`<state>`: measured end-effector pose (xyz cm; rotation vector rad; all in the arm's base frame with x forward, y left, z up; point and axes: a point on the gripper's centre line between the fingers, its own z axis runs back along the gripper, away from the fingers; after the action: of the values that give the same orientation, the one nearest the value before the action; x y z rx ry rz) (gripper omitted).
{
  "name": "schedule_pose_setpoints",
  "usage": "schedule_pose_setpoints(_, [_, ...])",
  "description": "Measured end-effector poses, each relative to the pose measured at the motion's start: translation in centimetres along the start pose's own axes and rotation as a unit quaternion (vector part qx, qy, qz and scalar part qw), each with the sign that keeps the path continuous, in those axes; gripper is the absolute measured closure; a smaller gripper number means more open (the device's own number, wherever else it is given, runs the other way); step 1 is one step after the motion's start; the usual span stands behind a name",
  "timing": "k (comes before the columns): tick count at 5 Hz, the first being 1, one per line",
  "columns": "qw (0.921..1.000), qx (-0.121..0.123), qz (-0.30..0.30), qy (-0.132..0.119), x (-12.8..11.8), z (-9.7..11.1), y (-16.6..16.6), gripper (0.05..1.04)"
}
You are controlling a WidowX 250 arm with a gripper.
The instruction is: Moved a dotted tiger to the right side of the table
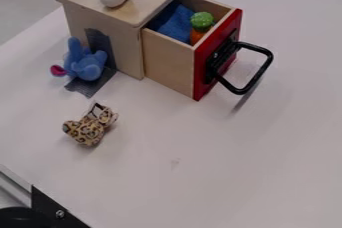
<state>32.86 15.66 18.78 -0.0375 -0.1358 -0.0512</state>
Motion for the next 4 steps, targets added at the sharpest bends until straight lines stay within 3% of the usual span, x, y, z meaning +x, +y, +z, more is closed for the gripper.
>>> schedule_pose_setpoints(1, [0.9998, -0.012, 0.002, 0.019, -0.3, -1.4, -0.1, 0.084])
schedule_pose_setpoints(2, [0.9983, -0.043, 0.012, 0.037, -2.9, -3.1, -2.0, 0.084])
schedule_pose_setpoints(3, [0.9985, -0.040, 0.007, 0.036, -5.6, -3.3, -4.1, 0.084])
schedule_pose_setpoints(4, [0.9988, -0.017, 0.021, 0.041, -8.8, -5.0, -5.7, 0.084])
